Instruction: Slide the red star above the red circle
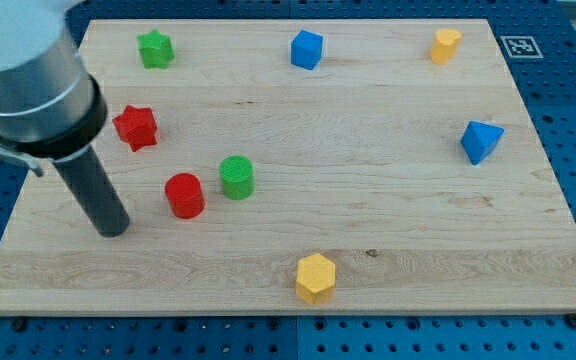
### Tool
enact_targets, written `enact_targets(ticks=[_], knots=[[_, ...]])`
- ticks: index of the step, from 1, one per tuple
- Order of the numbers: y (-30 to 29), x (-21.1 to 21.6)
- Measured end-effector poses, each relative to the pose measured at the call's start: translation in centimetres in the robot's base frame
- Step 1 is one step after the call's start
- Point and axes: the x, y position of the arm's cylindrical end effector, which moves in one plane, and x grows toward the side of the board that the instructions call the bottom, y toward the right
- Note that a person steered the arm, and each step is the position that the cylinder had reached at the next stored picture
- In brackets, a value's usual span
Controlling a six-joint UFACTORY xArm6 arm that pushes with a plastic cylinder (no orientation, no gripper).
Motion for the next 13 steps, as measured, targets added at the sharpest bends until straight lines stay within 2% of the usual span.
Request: enact_targets(ticks=[2,4,5,6,7,8,9,11,13], knots=[[7.0,-2.4],[-0.4,-3.0],[-5.6,-6.5],[-7.5,-12.2],[-5.5,-13.3],[-0.8,-11.2],[1.4,-9.8],[-1.5,-14.6],[4.4,-9.3]])
